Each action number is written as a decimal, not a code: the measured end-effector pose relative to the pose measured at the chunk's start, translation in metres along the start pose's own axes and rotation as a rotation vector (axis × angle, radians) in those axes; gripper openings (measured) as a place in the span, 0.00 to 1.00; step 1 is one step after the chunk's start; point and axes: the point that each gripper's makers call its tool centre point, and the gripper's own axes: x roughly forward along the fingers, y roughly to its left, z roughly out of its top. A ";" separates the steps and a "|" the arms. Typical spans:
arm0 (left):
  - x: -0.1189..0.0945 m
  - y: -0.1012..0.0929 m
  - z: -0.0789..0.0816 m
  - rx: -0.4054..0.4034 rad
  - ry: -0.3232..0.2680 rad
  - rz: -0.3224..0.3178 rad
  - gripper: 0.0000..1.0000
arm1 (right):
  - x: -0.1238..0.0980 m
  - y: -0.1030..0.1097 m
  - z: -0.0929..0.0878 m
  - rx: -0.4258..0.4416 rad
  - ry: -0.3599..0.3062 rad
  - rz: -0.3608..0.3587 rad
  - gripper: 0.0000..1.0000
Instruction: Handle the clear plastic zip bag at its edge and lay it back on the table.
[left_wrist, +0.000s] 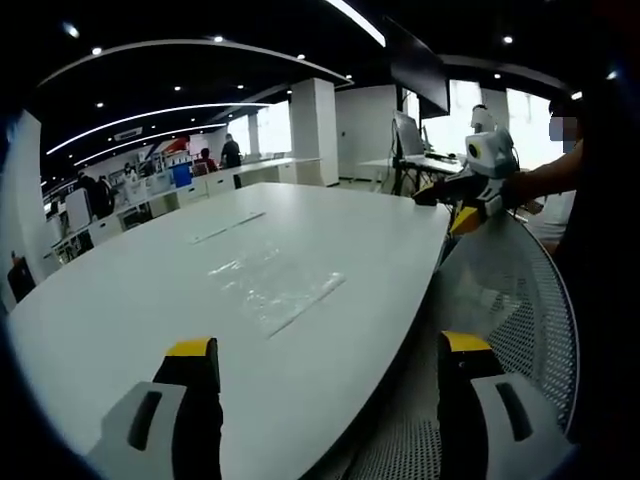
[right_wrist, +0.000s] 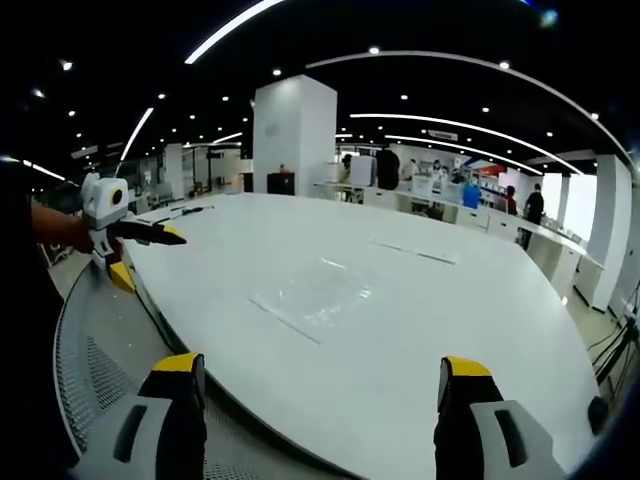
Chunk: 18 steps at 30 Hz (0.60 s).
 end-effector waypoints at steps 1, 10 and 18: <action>0.000 0.000 0.000 -0.001 0.000 0.000 0.89 | 0.000 0.000 0.000 0.001 -0.001 0.001 0.97; 0.000 -0.003 0.000 -0.024 -0.002 -0.011 0.93 | 0.000 -0.001 0.001 0.001 -0.002 -0.004 0.98; 0.000 -0.003 0.008 -0.008 -0.009 -0.010 0.96 | 0.000 -0.001 0.002 0.003 0.000 0.001 0.98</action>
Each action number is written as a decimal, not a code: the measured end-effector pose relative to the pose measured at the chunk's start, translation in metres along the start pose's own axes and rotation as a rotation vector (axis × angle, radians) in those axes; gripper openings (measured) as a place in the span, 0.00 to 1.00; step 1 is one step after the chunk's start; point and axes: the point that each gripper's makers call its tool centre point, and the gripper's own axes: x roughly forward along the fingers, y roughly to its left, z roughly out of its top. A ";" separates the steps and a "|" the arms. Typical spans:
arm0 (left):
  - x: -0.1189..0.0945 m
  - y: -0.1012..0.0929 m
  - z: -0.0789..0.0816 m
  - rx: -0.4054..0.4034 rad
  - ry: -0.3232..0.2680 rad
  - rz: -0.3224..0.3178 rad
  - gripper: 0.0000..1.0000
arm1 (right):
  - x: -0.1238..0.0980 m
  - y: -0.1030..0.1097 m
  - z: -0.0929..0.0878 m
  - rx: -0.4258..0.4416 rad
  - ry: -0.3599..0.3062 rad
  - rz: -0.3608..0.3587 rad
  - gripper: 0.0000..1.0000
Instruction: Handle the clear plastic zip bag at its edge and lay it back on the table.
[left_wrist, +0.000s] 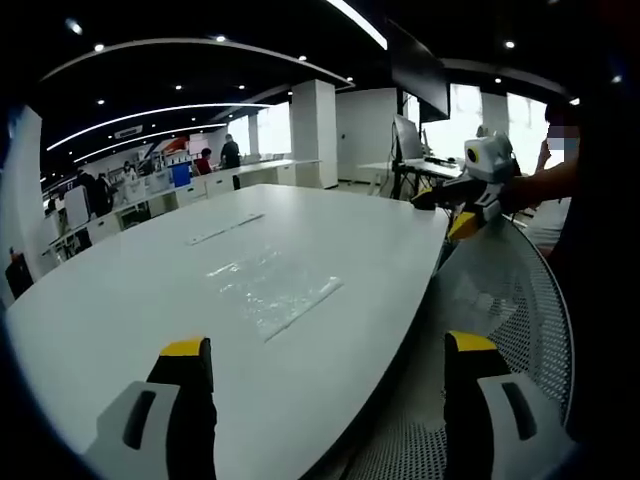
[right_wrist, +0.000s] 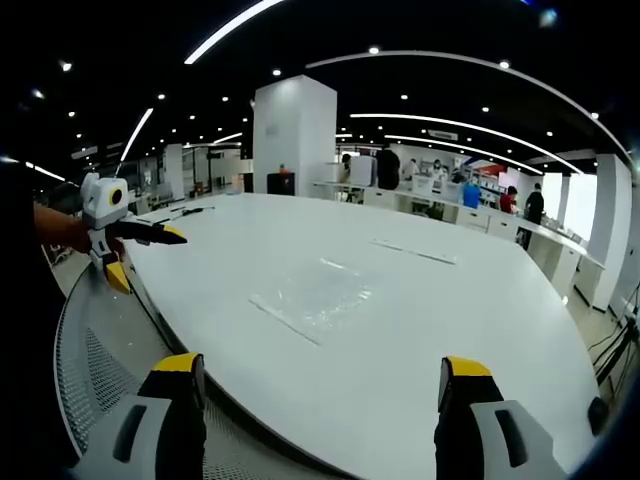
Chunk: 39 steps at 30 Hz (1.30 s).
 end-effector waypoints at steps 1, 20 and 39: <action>0.000 0.001 0.000 0.004 0.002 0.001 0.96 | 0.000 0.000 0.000 0.001 0.002 0.000 0.98; 0.012 0.027 0.011 0.064 -0.008 0.024 0.96 | 0.002 -0.002 -0.002 -0.005 0.017 -0.006 0.97; 0.046 0.039 0.008 0.253 0.112 -0.072 0.79 | 0.004 -0.006 -0.007 -0.025 0.046 -0.016 0.94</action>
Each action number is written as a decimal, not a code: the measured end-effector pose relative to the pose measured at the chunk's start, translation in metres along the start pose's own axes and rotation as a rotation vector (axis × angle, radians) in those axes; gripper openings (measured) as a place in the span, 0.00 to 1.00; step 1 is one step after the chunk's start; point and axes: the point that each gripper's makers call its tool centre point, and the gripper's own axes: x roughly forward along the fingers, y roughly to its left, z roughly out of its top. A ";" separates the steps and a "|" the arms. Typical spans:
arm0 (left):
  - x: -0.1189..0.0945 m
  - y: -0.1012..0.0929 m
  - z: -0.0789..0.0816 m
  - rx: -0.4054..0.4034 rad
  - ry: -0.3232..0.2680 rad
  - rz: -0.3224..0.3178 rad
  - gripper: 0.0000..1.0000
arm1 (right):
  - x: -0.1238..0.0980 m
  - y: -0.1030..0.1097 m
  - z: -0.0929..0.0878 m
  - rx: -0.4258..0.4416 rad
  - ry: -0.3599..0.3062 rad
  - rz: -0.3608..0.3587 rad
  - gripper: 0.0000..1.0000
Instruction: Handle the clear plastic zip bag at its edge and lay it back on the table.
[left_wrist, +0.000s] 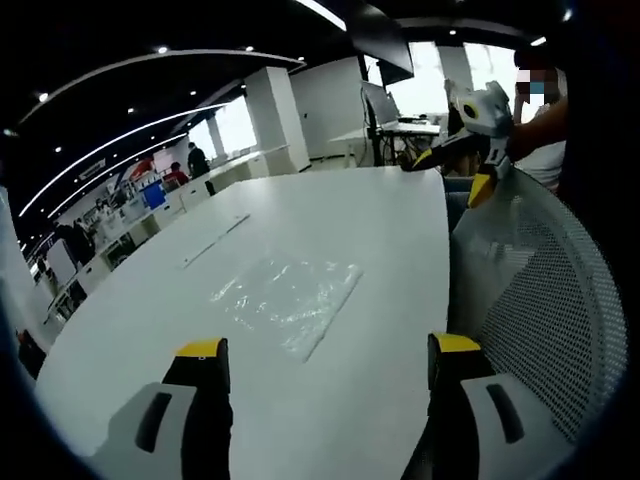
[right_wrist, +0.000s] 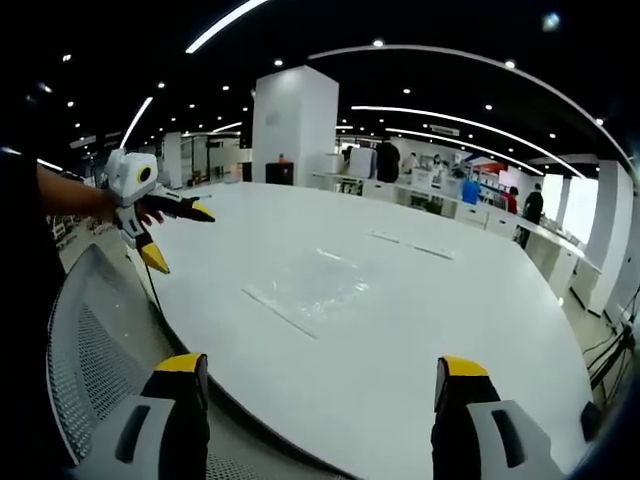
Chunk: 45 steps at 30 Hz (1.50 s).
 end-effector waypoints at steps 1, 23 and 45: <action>0.002 0.002 -0.002 0.024 0.012 -0.004 0.77 | 0.000 0.000 0.000 -0.001 0.002 -0.001 0.94; 0.044 0.011 -0.023 0.242 0.131 -0.138 0.50 | 0.001 -0.001 -0.004 -0.020 0.020 -0.014 0.89; 0.074 0.024 -0.038 0.357 0.221 -0.201 0.29 | 0.002 0.000 -0.005 -0.041 0.028 -0.025 0.85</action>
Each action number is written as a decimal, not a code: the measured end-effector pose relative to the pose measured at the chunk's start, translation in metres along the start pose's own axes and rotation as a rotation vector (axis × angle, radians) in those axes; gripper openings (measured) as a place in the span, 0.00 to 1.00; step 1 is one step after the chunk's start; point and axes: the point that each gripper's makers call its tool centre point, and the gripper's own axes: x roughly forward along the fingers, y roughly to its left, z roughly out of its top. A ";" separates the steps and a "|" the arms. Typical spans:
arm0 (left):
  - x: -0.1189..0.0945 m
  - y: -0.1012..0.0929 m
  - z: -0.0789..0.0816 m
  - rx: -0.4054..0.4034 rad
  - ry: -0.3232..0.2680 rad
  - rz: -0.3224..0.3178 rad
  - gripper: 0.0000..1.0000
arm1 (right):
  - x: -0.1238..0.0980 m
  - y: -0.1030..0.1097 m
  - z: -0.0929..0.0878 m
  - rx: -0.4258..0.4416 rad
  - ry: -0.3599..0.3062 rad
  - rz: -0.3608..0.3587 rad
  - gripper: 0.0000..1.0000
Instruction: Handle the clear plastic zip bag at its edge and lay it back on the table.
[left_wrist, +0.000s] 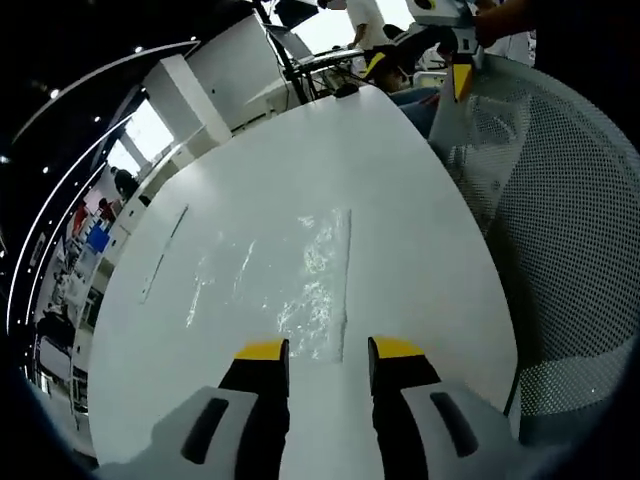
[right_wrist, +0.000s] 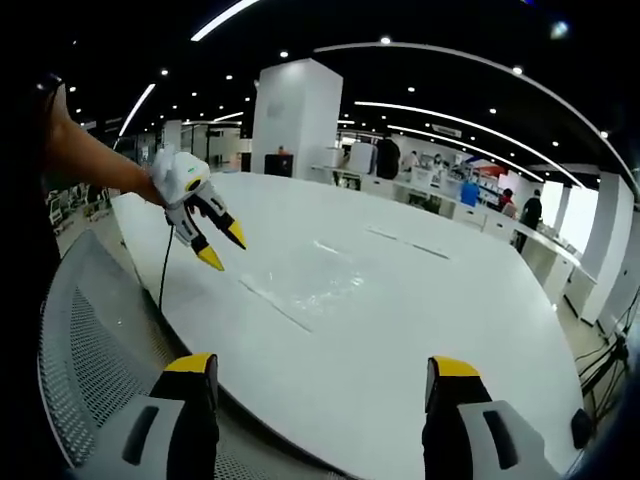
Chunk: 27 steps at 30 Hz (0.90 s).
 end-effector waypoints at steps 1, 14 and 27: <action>0.001 0.000 -0.001 0.004 0.004 -0.007 0.29 | 0.000 0.000 0.000 0.001 -0.001 0.001 0.85; 0.018 0.000 -0.010 0.076 0.043 -0.071 0.25 | 0.001 0.000 -0.003 0.001 0.011 0.000 0.85; 0.032 0.001 -0.013 0.096 0.084 -0.155 0.25 | 0.002 0.003 -0.002 -0.029 0.010 0.022 0.78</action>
